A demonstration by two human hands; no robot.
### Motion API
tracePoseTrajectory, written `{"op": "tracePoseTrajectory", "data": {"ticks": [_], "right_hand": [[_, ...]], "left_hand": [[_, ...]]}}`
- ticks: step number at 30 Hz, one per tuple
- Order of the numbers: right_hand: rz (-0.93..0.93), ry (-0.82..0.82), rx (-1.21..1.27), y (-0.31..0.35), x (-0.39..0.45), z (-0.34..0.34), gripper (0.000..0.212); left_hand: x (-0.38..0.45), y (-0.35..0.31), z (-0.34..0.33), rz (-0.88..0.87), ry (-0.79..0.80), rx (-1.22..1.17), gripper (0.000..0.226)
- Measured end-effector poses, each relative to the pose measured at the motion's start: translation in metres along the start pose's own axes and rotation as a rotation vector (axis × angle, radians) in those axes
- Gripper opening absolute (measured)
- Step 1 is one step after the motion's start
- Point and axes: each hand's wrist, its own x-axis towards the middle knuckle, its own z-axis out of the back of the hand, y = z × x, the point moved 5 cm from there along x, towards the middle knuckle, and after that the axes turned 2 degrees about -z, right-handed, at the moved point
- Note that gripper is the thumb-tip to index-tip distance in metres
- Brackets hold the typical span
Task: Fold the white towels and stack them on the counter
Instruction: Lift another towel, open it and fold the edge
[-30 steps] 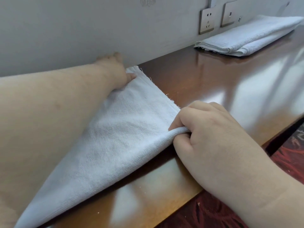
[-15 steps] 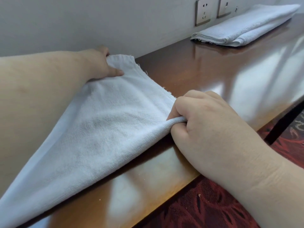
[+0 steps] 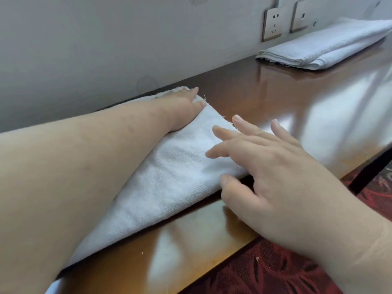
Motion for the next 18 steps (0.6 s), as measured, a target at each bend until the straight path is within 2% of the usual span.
{"op": "tracePoseTrajectory", "data": {"ticks": [2,4,5,6,9,11,12,13,15,17,18], "right_hand": [[-0.055,-0.021,-0.102,-0.002,-0.002,0.002,0.046],[-0.166,-0.062,-0.180,-0.003,-0.005,0.005,0.055],[-0.197,-0.085,-0.198,-0.003,-0.005,0.006,0.055],[-0.214,-0.101,-0.205,-0.003,-0.005,0.007,0.052],[-0.209,-0.134,-0.274,0.001,-0.004,0.011,0.043],[-0.147,-0.187,-0.300,0.017,0.009,0.014,0.038],[-0.098,-0.179,-0.226,0.029,0.021,0.012,0.034],[-0.055,-0.123,-0.100,0.043,0.033,0.006,0.032],[-0.024,0.102,0.141,0.066,0.056,-0.017,0.036],[-0.077,0.265,0.245,0.073,0.064,-0.039,0.041],[-0.103,0.300,0.208,0.070,0.063,-0.046,0.046]], "left_hand": [[-0.010,0.000,0.008,0.073,-0.103,-0.018,0.056],[-0.031,-0.014,0.024,0.017,-0.288,0.153,0.039],[-0.043,-0.022,0.029,-0.036,-0.306,0.206,0.032],[-0.054,-0.027,0.033,-0.067,-0.275,0.203,0.030],[-0.097,-0.015,0.023,-0.013,0.013,0.089,0.043],[-0.133,0.001,0.010,0.056,0.076,0.049,0.060],[-0.148,0.004,0.004,0.074,0.095,0.034,0.064],[-0.157,0.004,-0.003,0.070,0.124,0.012,0.067],[-0.165,-0.003,-0.007,-0.001,0.162,-0.024,0.072],[-0.173,0.001,0.002,-0.019,0.094,-0.112,0.066],[-0.181,0.012,0.006,0.040,0.040,-0.166,0.062]]}}
